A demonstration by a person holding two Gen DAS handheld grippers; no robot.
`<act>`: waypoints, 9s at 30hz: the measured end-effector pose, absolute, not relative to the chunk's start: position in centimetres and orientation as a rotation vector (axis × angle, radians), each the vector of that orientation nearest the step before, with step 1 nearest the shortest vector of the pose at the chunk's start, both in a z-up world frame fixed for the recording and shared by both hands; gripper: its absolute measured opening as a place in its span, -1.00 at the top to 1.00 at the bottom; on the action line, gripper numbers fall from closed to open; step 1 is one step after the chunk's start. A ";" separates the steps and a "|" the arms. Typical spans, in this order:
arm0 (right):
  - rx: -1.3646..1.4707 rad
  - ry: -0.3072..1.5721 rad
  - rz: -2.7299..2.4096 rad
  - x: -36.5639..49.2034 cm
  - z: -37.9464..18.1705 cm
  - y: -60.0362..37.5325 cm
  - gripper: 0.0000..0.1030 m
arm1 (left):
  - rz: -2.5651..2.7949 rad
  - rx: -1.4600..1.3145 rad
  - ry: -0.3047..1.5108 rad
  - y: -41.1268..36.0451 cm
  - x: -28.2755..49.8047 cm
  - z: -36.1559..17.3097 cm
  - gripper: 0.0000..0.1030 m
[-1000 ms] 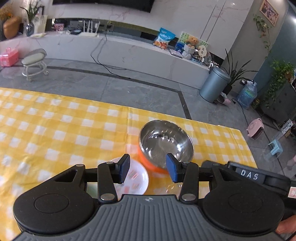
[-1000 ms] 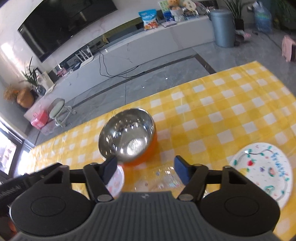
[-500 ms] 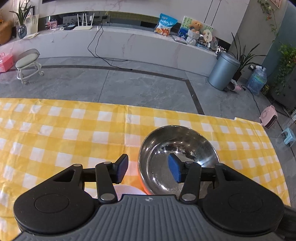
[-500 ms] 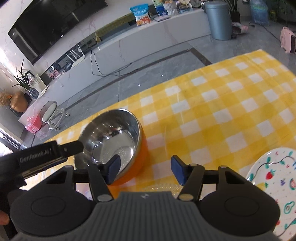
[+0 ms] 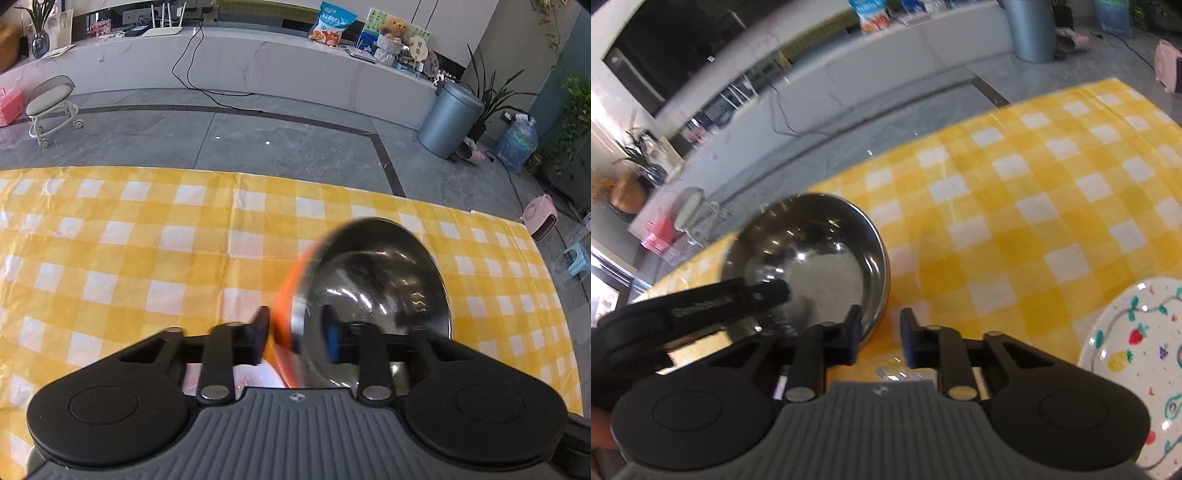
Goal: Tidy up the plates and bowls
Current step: 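Lift the orange bowl with both grippers and carry it toward the blue bowl, then lower the orange bowl into the blue bowl and open both grippers, then move both grippers to the pale green bowl and close on its rim, then lift the green bowl with both grippers and carry it toward the stacked bowls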
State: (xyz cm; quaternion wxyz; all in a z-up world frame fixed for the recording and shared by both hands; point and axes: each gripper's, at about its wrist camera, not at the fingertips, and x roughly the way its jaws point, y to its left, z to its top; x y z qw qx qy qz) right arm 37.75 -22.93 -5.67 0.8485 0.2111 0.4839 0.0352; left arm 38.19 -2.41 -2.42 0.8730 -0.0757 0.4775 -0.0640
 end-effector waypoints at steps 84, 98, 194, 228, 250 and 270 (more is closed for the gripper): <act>0.494 1.057 0.277 6.8 4.9 -20.3 0.87 | 0.044 -0.465 1.004 6.4 7.8 4.2 0.64; 0.546 1.101 0.250 8.8 2.5 -20.3 0.88 | 0.072 -0.512 1.054 6.6 9.7 1.6 0.64; 0.377 1.138 0.335 26.9 -1.0 -14.8 -0.15 | 0.118 -0.446 0.967 12.9 24.3 -1.2 0.05; 0.287 1.360 0.328 31.9 -6.0 -6.4 0.74 | 0.123 -0.413 1.153 12.5 27.7 -5.7 0.74; 0.374 1.236 0.360 25.4 2.0 -10.5 0.74 | 0.074 -0.432 1.015 10.1 21.9 2.8 0.80; 0.473 1.139 0.315 12.9 6.9 -18.3 0.73 | -0.016 -0.421 0.978 4.1 12.0 7.5 0.80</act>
